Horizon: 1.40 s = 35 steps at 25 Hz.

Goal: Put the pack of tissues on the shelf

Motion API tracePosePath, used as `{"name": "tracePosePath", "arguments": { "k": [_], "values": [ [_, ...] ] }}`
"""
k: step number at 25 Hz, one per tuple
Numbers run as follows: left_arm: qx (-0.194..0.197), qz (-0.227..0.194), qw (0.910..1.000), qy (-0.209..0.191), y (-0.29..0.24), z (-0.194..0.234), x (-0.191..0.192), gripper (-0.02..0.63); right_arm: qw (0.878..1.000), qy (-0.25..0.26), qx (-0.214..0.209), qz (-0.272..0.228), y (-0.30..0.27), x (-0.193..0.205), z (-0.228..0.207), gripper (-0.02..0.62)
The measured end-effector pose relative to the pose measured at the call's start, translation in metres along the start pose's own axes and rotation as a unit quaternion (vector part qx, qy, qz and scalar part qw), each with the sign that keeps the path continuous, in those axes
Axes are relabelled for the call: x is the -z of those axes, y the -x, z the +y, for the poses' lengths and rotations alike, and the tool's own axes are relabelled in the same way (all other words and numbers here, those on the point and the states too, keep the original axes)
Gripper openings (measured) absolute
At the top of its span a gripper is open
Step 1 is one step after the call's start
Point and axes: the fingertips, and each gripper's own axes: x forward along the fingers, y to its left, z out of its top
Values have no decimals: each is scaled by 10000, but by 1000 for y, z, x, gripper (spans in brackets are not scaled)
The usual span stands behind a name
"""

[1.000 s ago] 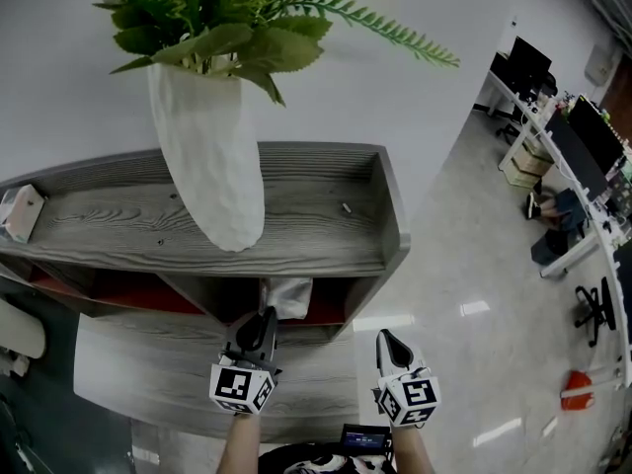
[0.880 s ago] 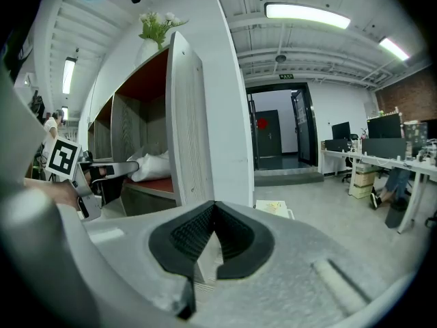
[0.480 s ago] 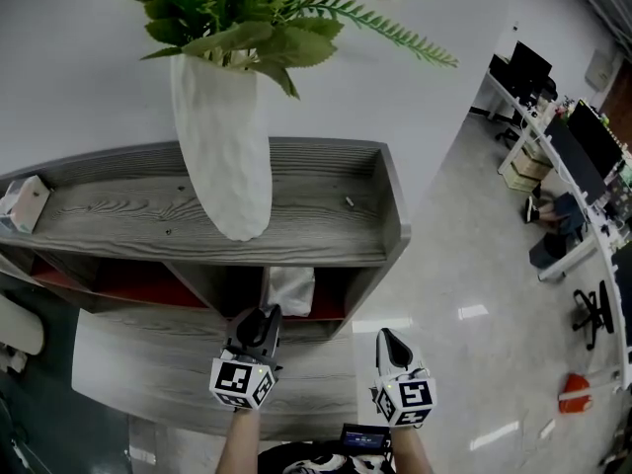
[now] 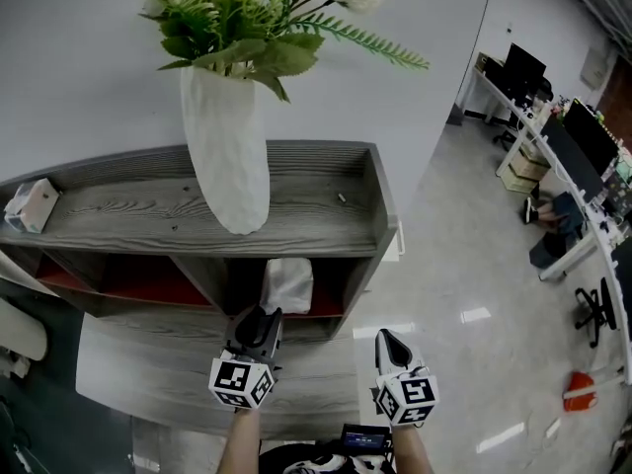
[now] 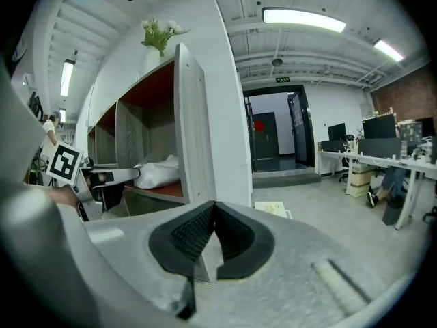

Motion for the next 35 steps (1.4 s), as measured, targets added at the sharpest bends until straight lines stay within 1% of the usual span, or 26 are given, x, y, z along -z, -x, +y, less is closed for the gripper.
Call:
{"name": "tracePosePath", "arguments": {
  "k": [4,8,10,12,16,20,25,32,35],
  "values": [
    [-69,-72,9999,-23,8,1,-5,130,9998,-173,-83,-96,4,-1,5,5],
    [-132,-110,9998,-23,18,2,-9,130,9998,93,38,-151,8,-4,9,5],
    [-135,-87,9999,-39,23,2,-9,130,9996,242,3,-113,8,-5,15,5],
    [-134,-55,9999,-55,28,0,-9,130,9996,204,-85,-151,9,-7,22,5],
    [-250,-40,9996,-152,40,0,-10,95,9988,-166,-252,-395,17,-13,31,5],
    [-331,-24,9993,-147,56,0,-9,46,9995,44,-143,-263,23,-7,36,5],
    [-383,4,9989,-280,77,-3,-8,35,9992,142,-171,-318,35,-7,52,5],
    [-184,103,9998,-42,107,-13,-2,9,9990,241,-78,-367,60,4,71,5],
    [-187,152,9997,-65,117,-15,-2,8,9989,226,-77,-396,69,7,78,5]
  ]
}}
